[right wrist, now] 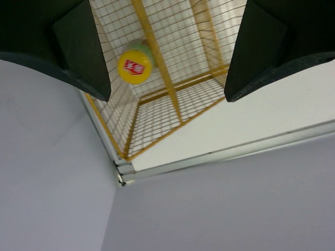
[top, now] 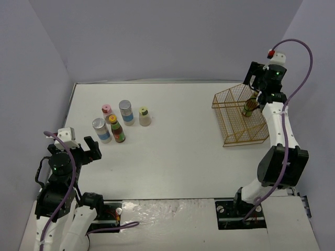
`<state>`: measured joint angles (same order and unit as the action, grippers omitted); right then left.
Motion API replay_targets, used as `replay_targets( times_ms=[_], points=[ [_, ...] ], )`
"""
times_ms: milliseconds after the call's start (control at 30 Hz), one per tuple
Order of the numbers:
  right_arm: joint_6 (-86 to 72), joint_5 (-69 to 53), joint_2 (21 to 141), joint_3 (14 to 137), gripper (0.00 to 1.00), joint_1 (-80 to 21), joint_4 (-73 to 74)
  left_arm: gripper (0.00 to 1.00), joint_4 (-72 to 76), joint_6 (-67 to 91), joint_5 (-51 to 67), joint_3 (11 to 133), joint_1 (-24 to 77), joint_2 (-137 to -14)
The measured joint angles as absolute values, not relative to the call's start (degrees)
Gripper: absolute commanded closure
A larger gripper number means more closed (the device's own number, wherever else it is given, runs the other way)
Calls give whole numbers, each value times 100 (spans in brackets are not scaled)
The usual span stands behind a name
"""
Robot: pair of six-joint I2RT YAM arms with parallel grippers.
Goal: Organize the condiment bottles
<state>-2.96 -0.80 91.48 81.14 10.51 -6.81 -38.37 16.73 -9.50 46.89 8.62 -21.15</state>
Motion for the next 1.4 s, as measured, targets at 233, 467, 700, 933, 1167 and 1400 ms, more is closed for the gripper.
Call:
replay_targets(
  times_ms=[233,467,700,933,1167,1400],
  points=[
    [-293,-531,8215,8342,0,-49,-188,3,-3836,1673,-886,4687,862,-2123],
    [-347,-965,7531,7671,0,-1642,-329,3,-3683,1673,-725,4622,862,-2494],
    [-599,-1324,7401,6309,0,-2470,-578,3,-3088,1695,-339,4715,878,-4011],
    [-627,-1404,6861,5503,0,-2486,-693,3,-2587,1763,-379,5331,1064,-5701],
    [-705,-1451,5994,5037,0,-2486,-767,14,-2219,1843,-738,5894,1498,-6679],
    [-762,-1452,5479,4728,0,-2486,-750,37,-2142,2143,-1162,5917,1651,-7181]
  ],
)
